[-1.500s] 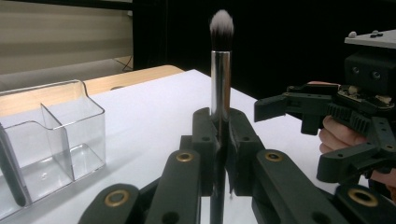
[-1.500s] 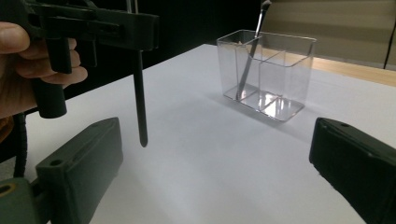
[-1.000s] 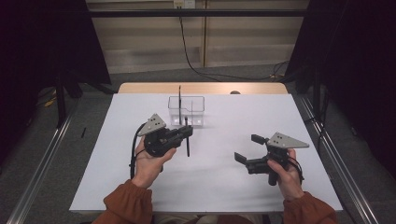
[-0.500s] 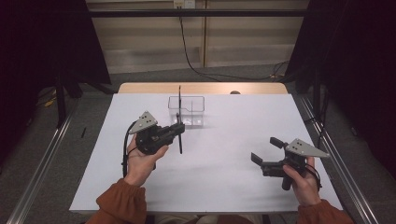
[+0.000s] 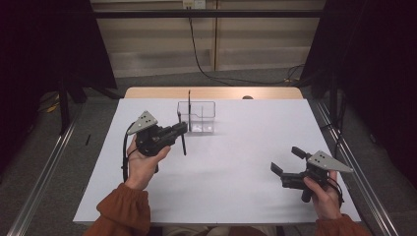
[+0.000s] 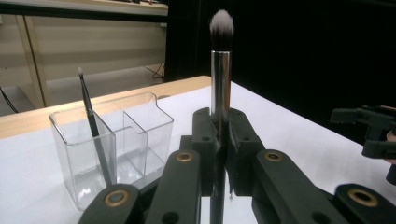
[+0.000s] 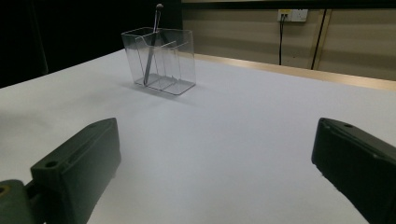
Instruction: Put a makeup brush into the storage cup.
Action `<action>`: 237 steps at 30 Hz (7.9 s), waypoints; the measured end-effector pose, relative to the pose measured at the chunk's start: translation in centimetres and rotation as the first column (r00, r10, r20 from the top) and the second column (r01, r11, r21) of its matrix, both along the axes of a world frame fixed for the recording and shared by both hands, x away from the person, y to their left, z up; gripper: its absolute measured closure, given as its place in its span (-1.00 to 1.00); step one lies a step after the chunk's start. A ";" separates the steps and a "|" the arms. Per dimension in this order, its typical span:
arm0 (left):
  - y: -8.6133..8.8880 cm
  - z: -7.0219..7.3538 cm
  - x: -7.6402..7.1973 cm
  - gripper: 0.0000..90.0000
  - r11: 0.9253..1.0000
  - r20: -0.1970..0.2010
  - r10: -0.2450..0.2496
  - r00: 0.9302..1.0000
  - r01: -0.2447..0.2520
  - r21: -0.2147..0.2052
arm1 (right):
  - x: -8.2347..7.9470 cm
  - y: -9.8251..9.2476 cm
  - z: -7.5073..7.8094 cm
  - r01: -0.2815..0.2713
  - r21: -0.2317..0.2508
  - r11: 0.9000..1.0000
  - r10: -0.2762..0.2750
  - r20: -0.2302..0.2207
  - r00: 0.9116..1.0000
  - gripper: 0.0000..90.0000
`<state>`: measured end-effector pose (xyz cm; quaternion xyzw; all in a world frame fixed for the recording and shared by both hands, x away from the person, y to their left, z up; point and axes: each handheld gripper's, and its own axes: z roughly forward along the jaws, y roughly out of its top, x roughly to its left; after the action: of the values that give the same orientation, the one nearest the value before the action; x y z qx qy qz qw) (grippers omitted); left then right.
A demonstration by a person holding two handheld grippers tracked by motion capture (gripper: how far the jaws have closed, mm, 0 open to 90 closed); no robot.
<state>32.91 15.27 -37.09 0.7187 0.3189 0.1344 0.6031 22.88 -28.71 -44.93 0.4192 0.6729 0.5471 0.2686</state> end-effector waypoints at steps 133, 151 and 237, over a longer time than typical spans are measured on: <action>-2.2 -2.9 13.3 0.86 0.974 -0.017 0.186 0.982 -0.182 0.134 | -0.1 0.4 -0.1 -0.033 0.019 0.999 0.033 0.000 0.999 -1.00; -2.2 -3.4 13.6 0.37 0.966 -0.027 0.220 0.975 -0.214 0.146 | -0.1 0.4 -0.2 -0.033 0.019 0.999 0.033 -0.001 0.999 -1.00; 4.0 -1.0 2.9 -0.96 0.974 0.112 0.197 0.974 -0.207 0.088 | -0.6 0.0 0.0 -0.016 0.019 1.000 0.015 0.008 1.000 -1.00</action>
<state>35.84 19.29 -38.05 0.7037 0.3519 0.2473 0.5655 22.29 -28.69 -44.92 0.4143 0.6697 0.5573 0.2631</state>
